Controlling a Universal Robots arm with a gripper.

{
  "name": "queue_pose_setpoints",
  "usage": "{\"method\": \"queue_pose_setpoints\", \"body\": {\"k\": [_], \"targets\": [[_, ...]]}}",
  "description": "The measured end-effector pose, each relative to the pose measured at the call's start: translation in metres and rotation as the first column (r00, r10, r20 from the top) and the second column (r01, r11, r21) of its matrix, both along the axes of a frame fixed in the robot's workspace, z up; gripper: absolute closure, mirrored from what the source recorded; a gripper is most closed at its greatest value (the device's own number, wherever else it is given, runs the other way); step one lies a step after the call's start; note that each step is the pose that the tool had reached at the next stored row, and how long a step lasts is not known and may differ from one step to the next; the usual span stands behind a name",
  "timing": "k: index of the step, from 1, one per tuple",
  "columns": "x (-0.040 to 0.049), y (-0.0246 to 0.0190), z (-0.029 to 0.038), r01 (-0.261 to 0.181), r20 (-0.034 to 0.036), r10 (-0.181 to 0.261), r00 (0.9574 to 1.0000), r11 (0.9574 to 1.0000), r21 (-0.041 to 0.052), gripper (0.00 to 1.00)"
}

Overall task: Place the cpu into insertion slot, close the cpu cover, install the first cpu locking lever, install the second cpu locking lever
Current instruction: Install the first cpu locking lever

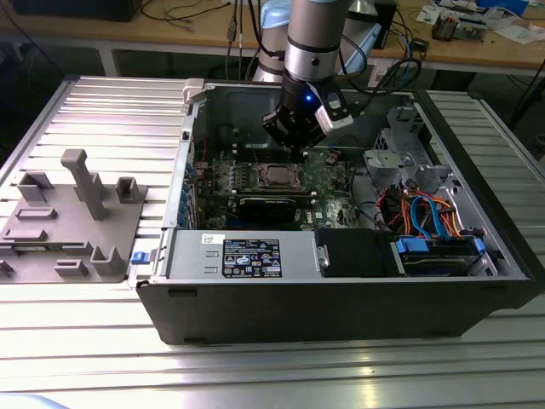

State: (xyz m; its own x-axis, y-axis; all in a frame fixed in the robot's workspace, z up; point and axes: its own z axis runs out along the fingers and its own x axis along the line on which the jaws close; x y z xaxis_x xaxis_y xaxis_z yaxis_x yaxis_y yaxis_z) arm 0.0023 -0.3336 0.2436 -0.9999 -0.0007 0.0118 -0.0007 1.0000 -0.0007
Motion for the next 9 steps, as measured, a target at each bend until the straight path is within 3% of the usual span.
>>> {"method": "queue_pose_setpoints", "body": {"k": [9], "targets": [[0.0000,0.0000,0.0000,-0.006,0.0000,0.006,1.0000,1.0000,0.0000,0.89]]}}
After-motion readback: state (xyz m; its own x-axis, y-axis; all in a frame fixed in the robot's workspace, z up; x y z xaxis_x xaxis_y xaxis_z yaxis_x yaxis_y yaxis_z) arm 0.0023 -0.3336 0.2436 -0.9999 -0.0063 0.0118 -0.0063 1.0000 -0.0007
